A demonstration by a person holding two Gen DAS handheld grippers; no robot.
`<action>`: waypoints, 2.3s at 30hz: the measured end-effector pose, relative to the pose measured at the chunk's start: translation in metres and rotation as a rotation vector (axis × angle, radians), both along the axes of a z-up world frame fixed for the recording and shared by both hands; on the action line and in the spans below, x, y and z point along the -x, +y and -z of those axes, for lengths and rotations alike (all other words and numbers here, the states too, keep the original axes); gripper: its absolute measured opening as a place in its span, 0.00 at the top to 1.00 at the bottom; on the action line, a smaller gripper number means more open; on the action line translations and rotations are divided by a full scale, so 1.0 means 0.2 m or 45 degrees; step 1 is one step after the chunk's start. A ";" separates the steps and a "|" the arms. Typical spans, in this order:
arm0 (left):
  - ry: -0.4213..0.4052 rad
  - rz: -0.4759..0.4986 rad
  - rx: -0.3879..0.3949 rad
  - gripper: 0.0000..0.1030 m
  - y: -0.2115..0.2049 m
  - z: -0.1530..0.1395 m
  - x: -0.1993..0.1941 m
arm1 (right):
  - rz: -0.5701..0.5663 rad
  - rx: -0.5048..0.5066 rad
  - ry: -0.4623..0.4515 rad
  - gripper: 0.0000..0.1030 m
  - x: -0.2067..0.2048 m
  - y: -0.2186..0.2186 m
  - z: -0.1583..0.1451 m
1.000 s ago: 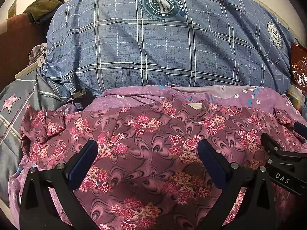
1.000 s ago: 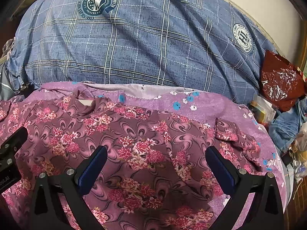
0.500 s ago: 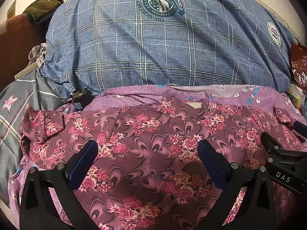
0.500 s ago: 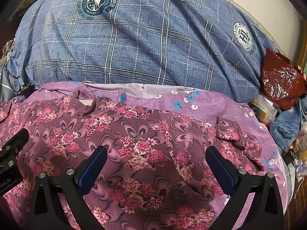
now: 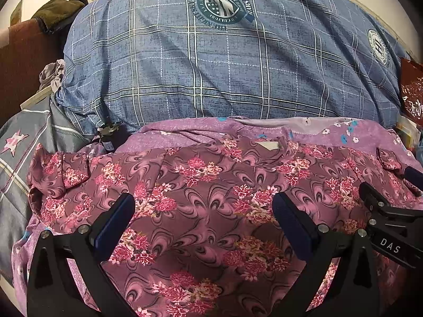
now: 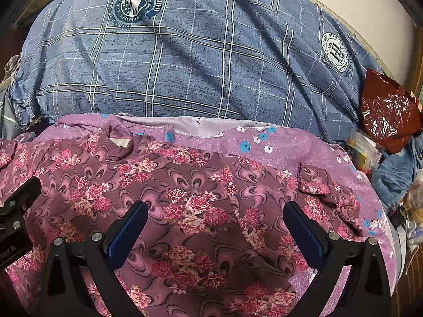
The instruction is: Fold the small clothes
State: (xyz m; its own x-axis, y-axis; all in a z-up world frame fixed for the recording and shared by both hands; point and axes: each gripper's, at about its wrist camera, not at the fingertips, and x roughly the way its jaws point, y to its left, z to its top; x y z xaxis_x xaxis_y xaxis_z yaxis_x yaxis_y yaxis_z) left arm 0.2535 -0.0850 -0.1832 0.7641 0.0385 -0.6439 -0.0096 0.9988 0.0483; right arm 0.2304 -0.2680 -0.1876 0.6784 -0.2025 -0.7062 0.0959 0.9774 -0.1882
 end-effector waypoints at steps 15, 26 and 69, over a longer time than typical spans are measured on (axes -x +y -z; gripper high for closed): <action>0.002 0.001 0.001 0.00 0.01 0.00 0.00 | -0.018 0.013 0.036 0.01 -0.01 0.02 0.03; 0.035 0.017 -0.003 0.00 0.00 0.04 -0.01 | -0.018 -0.032 0.090 0.01 -0.04 -0.02 0.09; 0.068 0.082 -0.031 0.00 -0.16 0.08 -0.02 | 0.082 -0.002 0.056 0.01 -0.07 -0.21 0.11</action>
State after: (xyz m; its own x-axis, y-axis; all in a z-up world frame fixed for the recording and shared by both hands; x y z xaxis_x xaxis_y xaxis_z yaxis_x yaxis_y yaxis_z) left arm 0.2576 -0.1168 -0.1998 0.7303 0.0064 -0.6830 0.0581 0.9958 0.0714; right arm 0.2443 -0.3090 -0.2097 0.6324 -0.2436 -0.7354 0.1503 0.9698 -0.1920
